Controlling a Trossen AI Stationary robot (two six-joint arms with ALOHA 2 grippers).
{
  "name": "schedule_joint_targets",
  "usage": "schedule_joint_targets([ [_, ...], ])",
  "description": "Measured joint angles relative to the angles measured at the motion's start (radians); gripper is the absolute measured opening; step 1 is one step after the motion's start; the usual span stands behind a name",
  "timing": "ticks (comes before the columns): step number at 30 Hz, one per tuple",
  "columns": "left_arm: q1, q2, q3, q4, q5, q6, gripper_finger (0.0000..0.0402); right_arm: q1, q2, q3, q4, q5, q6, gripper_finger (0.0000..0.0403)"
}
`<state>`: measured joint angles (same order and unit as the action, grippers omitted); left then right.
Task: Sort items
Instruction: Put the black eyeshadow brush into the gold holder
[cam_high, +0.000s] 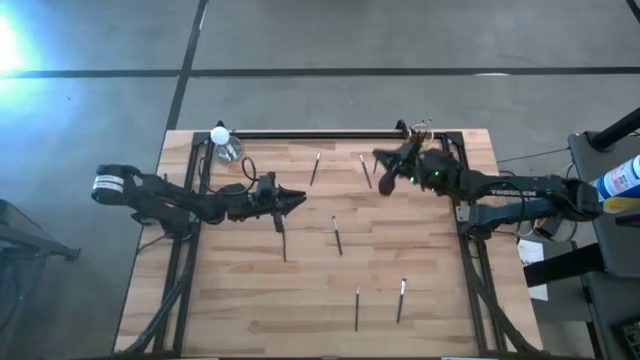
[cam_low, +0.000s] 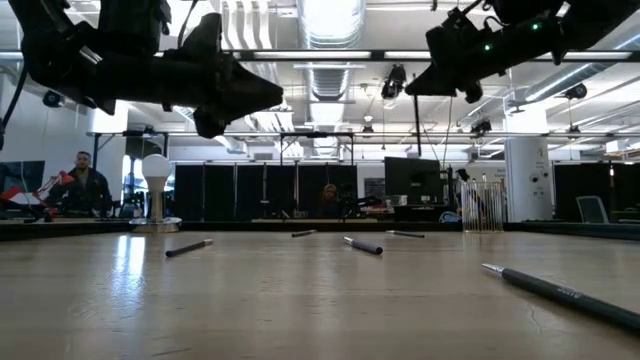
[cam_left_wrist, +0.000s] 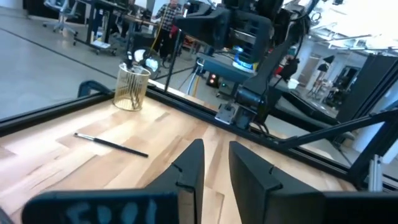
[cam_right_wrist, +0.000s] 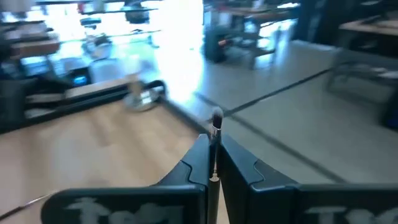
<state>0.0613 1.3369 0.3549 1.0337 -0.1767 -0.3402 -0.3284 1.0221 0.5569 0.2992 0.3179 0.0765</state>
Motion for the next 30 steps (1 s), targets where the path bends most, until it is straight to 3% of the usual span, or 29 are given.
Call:
schedule_joint_targets([
  [9, 0.009, 0.0, -0.016, 0.002, -0.001, -0.002, 0.0067, -0.266, -0.038, 0.007, -0.009, -0.008, -0.071, 0.0013],
  [20, 0.013, 0.0, -0.016, -0.002, -0.005, 0.002, 0.0066, -0.463, -0.04, 0.009, -0.008, -0.011, -0.09, 0.0013],
  [30, 0.029, 0.0, -0.016, -0.003, -0.006, 0.0, 0.0004, -0.614, -0.027, -0.037, 0.025, -0.002, -0.097, 0.0013],
])
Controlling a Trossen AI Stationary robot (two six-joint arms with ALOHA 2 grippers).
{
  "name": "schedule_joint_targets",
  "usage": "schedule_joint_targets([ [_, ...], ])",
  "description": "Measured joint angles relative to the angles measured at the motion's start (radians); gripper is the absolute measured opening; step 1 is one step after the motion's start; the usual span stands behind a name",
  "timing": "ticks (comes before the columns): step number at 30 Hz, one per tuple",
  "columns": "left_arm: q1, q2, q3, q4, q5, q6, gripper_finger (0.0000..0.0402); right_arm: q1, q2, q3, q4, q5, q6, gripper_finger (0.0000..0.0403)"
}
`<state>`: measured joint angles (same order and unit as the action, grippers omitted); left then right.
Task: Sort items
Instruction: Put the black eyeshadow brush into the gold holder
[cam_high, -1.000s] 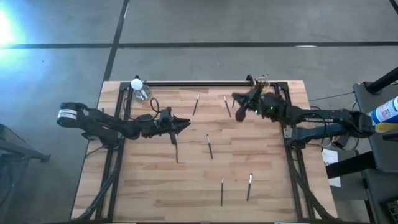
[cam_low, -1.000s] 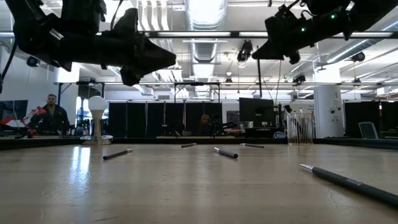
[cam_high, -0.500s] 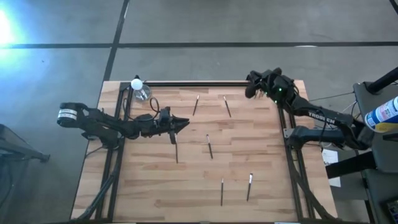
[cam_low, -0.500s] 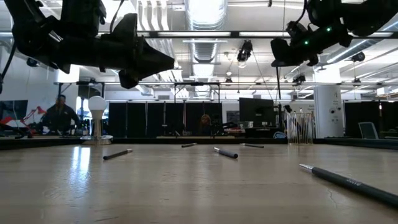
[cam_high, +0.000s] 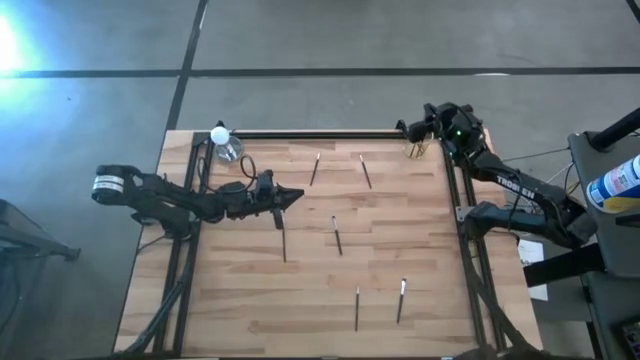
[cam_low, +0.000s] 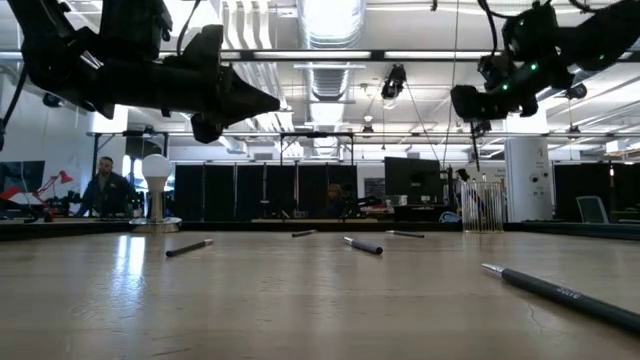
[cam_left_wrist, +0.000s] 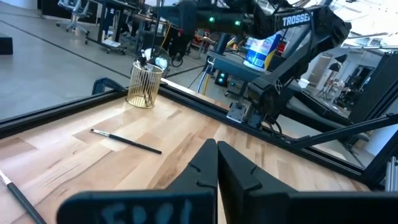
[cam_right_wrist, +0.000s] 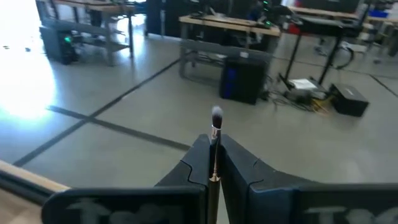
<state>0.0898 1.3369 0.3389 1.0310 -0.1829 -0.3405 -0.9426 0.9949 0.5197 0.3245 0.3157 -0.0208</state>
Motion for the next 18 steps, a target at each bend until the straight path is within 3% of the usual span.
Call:
schedule_joint_targets([
  [18, 0.0, 0.0, 0.0, -0.02, -0.001, -0.009, 0.0, -0.049, 0.198, -0.049, 0.153, 0.032, -0.02, 0.0013],
])
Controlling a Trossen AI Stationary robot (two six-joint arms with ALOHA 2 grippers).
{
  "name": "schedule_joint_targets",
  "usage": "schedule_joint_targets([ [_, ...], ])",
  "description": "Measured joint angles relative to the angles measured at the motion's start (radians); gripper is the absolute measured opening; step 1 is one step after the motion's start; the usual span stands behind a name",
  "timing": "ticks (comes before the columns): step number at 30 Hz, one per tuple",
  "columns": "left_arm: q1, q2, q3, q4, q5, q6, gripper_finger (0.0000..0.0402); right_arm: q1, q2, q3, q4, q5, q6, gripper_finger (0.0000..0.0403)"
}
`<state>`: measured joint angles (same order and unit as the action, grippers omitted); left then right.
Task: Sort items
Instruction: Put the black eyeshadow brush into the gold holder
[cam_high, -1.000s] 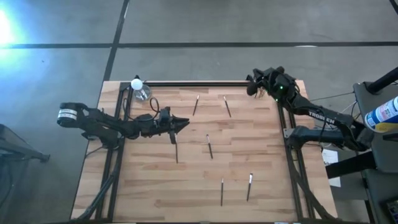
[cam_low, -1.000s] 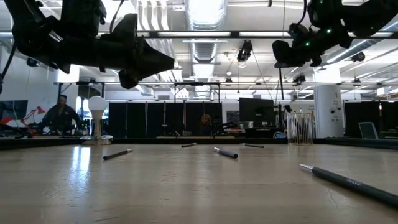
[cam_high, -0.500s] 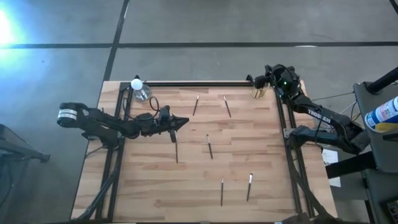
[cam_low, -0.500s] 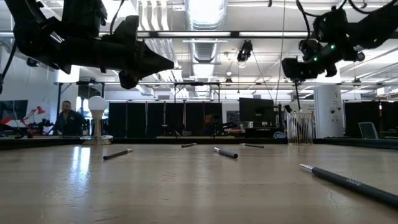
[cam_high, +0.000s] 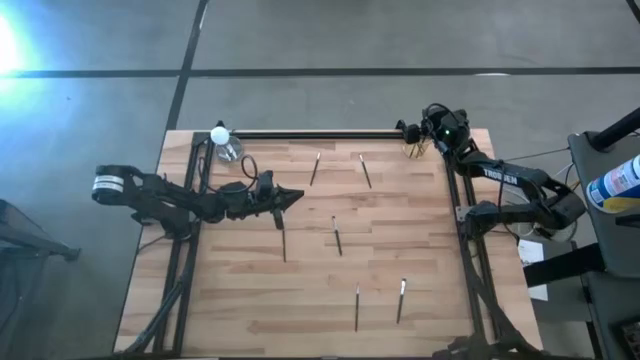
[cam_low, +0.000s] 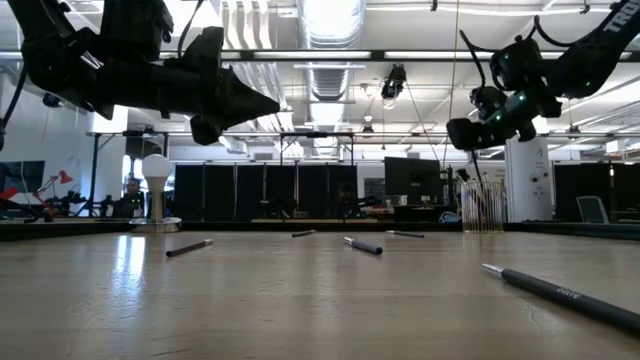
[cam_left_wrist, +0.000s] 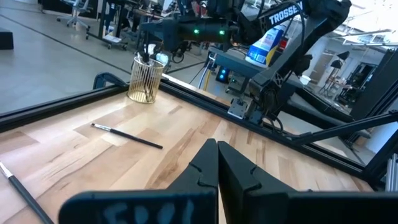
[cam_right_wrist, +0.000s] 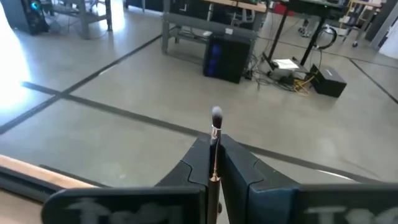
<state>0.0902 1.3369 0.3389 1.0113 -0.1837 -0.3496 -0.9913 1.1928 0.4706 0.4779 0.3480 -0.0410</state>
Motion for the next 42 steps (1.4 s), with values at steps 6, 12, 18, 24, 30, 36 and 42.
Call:
schedule_joint_targets([
  [6, 0.0, 0.0, 0.0, -0.008, 0.0, -0.002, 0.0, 0.0, 0.005, 0.0, 0.0, 0.002, 0.0, 0.0015],
  [12, 0.0, 0.0, 0.0, -0.01, 0.0, -0.002, 0.0, 0.0, 0.005, 0.0, -0.003, 0.003, 0.029, 0.0021],
  [18, 0.0, 0.0, 0.0, -0.016, 0.0, -0.002, 0.0, 0.0, 0.005, 0.0, -0.021, 0.003, 0.063, 0.0018],
  [24, 0.0, 0.0, 0.0, -0.018, -0.001, -0.008, 0.0, -0.004, 0.005, 0.0, -0.033, 0.002, 0.096, 0.0018],
  [30, 0.0, 0.0, 0.0, -0.018, -0.001, -0.01, 0.0, -0.004, 0.006, 0.0, -0.089, -0.005, 0.157, 0.0018],
  [36, 0.0, 0.0, 0.0, -0.018, -0.001, -0.01, 0.0, -0.004, 0.006, 0.0, -0.138, -0.03, 0.19, 0.0018],
  [42, 0.0, 0.0, 0.0, -0.018, -0.001, -0.01, 0.0, -0.004, 0.006, 0.0, -0.143, -0.034, 0.207, 0.0041],
])
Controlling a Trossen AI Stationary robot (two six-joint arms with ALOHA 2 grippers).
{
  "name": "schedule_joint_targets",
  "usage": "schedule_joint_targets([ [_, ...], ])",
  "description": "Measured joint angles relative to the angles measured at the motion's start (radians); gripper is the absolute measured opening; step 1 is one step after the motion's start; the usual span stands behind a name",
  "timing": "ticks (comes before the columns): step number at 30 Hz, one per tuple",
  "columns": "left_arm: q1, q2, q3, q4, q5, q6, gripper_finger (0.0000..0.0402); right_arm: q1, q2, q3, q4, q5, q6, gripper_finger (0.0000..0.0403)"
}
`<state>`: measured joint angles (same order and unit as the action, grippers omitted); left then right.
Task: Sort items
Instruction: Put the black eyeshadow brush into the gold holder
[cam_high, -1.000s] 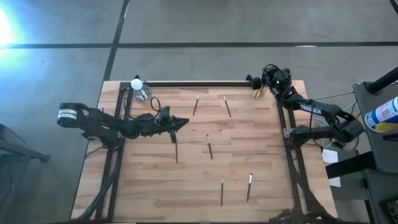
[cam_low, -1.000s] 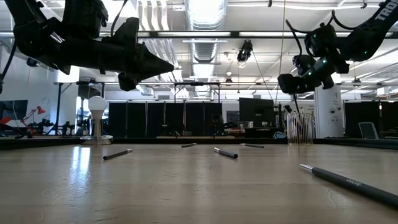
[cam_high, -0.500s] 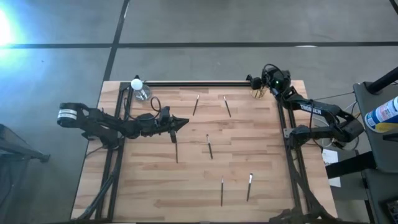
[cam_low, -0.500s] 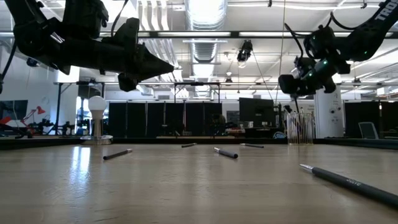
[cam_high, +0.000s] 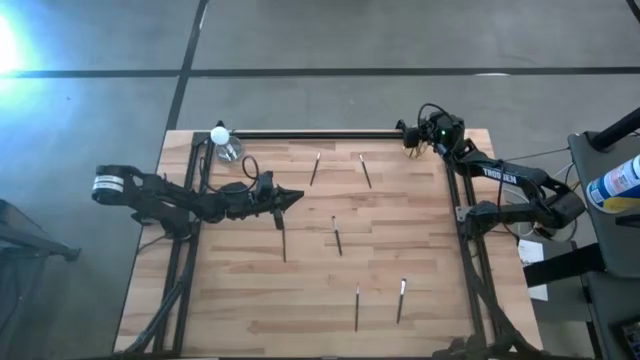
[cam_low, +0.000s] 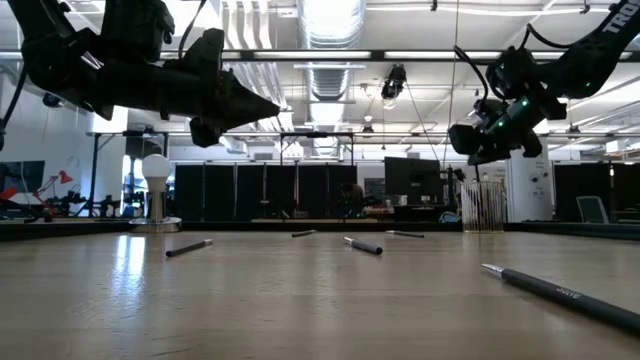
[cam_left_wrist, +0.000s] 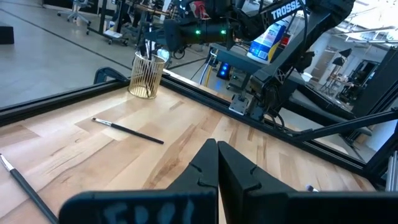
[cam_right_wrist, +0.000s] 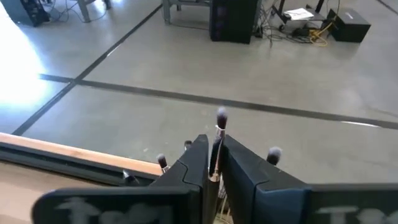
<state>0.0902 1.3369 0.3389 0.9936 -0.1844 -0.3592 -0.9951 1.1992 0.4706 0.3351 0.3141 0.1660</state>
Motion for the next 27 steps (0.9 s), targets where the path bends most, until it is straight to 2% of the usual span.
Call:
schedule_joint_targets([
  [9, 0.0, 0.0, 0.0, -0.011, 0.0, 0.0, 0.0, 0.0, -0.005, 0.05, -0.088, 0.0, 0.015, 0.0085],
  [14, 0.0, 0.0, 0.0, -0.031, 0.0, -0.002, 0.0, 0.01, -0.057, 0.083, -0.155, -0.027, 0.001, 0.0095],
  [19, 0.0, 0.0, 0.0, -0.032, 0.0, -0.002, 0.0, 0.053, -0.154, 0.083, -0.195, -0.137, -0.008, 0.0067],
  [24, 0.0, 0.0, 0.0, -0.032, -0.007, 0.002, 0.0, 0.17, -0.237, 0.072, -0.25, -0.143, -0.036, 0.002],
  [27, 0.0, 0.0, 0.0, -0.037, -0.024, 0.003, 0.0, 0.259, -0.267, 0.049, -0.251, -0.144, -0.038, 0.001],
])
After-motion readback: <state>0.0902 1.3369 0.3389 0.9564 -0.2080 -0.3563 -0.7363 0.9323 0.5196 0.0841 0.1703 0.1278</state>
